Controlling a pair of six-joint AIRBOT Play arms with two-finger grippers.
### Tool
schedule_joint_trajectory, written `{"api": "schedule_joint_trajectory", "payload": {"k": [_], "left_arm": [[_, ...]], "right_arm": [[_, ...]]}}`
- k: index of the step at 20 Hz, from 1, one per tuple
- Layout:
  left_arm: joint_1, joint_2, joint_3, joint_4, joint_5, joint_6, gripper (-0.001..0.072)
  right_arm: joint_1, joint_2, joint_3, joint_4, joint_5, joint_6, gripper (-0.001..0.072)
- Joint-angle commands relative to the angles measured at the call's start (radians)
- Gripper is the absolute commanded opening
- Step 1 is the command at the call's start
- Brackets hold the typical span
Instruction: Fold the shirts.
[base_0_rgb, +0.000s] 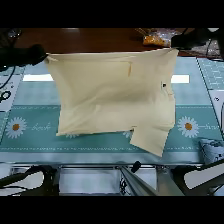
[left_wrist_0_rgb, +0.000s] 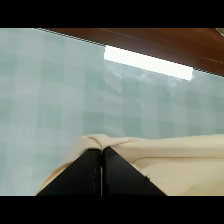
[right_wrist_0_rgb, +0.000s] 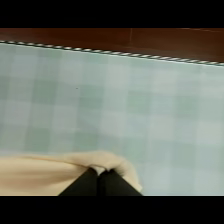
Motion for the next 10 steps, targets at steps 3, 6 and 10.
{"api": "schedule_joint_trajectory", "payload": {"k": [3,6,10], "left_arm": [[-0.042,-0.178,0.002,-0.002,0.106,0.004,0.0018],[-0.037,-0.228,0.002,-0.001,0.079,0.004,0.0017],[-0.005,-0.223,0.002,0.013,-0.021,0.037,0.0018]], "right_arm": [[0.0,-0.146,0.001,0.005,-0.053,0.082,0.0017],[0.0,-0.183,0.001,-0.01,0.003,0.082,0.0017],[0.0,-0.18,0.001,-0.093,0.166,0.031,0.0016]]}}
